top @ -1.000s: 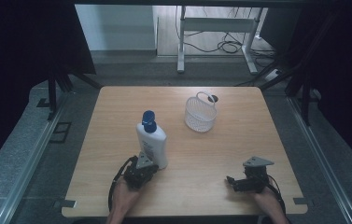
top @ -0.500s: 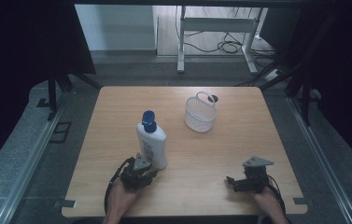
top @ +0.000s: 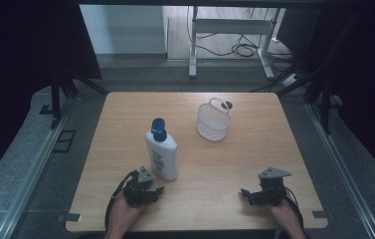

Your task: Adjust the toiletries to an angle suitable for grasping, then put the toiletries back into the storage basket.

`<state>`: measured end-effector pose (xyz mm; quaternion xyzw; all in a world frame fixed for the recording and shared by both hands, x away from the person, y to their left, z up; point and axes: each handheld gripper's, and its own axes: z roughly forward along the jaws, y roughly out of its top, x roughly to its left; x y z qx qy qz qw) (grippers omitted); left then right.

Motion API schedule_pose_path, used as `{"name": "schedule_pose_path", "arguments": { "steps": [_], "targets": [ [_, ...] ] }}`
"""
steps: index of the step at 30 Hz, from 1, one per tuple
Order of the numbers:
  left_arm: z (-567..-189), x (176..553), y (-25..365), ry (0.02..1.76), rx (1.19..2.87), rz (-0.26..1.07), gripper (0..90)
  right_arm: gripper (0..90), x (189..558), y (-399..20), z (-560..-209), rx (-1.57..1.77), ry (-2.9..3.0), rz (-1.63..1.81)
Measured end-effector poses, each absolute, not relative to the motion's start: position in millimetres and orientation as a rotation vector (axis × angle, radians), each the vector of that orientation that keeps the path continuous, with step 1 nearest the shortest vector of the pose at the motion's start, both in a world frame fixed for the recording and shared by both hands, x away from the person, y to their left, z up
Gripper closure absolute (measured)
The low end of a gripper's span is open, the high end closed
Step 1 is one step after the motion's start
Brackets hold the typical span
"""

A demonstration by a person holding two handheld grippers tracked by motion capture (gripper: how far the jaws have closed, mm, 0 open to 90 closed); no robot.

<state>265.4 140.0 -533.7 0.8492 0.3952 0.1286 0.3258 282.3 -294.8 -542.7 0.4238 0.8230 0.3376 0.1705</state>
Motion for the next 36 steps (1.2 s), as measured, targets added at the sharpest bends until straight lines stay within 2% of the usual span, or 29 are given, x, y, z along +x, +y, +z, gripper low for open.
{"name": "schedule_pose_path", "arguments": {
  "steps": [2, 7, 19, 36],
  "targets": [
    [-534, 266, 142, 1.037, 2.213, 0.32, 41.9, 0.0, 282, -295, -542, 1.206, 2.338, 0.958],
    [-540, 263, 148, 0.986, 2.156, 0.276, 29.8, 3.1, 281, -294, -541, 1.209, 2.339, 0.965],
    [-543, 260, 142, 0.915, 2.209, 0.329, 19.1, 4.5, 277, -287, -533, 1.161, 2.351, 0.982],
    [-544, 260, 140, 0.92, 2.215, 0.331, 16.1, 5.4, 276, -273, -519, 1.103, 2.378, 1.083]
  ]
}}
